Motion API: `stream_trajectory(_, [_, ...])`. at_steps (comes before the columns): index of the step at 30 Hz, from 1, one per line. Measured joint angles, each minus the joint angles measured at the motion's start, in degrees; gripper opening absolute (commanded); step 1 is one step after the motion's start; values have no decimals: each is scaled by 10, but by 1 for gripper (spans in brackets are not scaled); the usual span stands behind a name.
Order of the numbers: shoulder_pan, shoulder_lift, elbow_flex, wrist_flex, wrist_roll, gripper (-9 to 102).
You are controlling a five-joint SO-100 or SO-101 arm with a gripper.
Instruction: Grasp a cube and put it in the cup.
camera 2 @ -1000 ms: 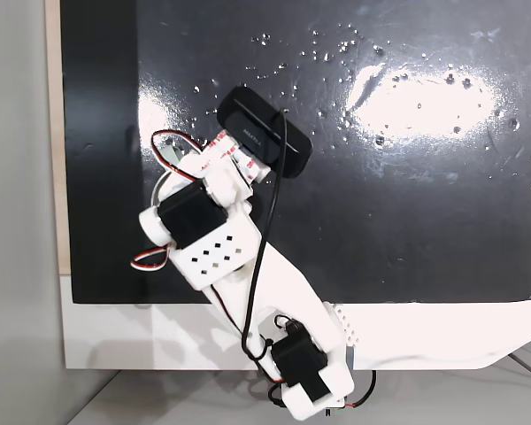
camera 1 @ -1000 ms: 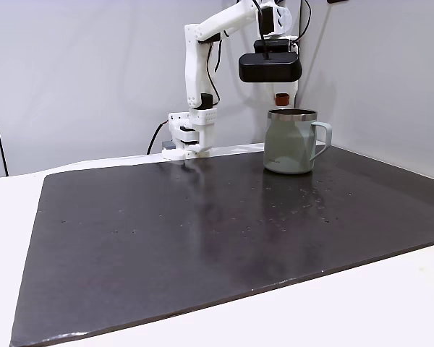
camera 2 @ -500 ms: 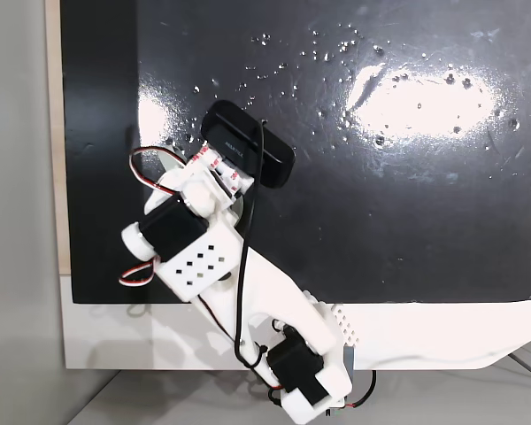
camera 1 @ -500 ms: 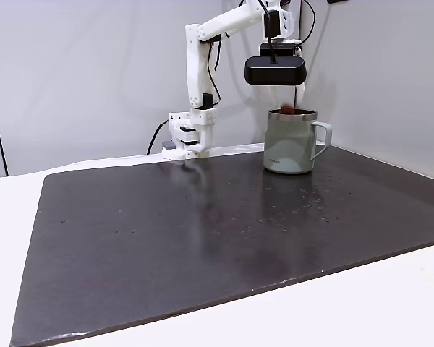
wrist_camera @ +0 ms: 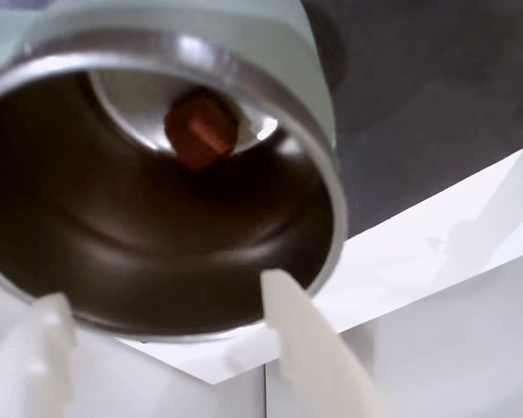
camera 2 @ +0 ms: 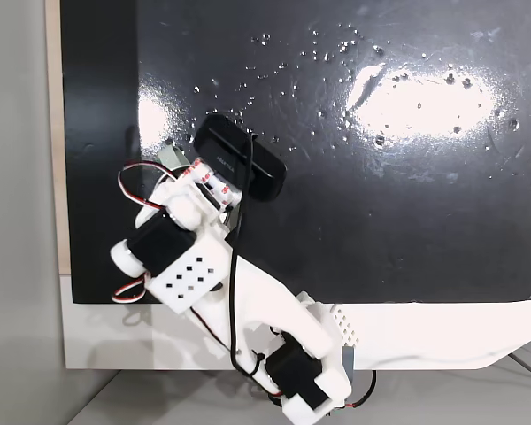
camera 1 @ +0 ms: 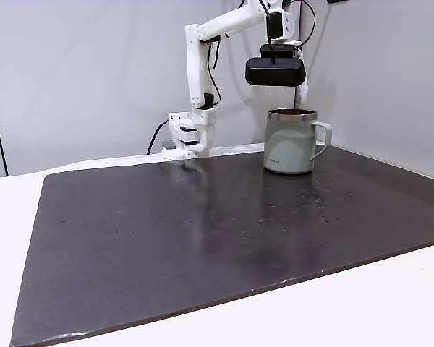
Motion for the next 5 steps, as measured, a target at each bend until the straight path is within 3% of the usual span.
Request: stream_trajectory(5, [4, 7, 14, -2, 0, 23])
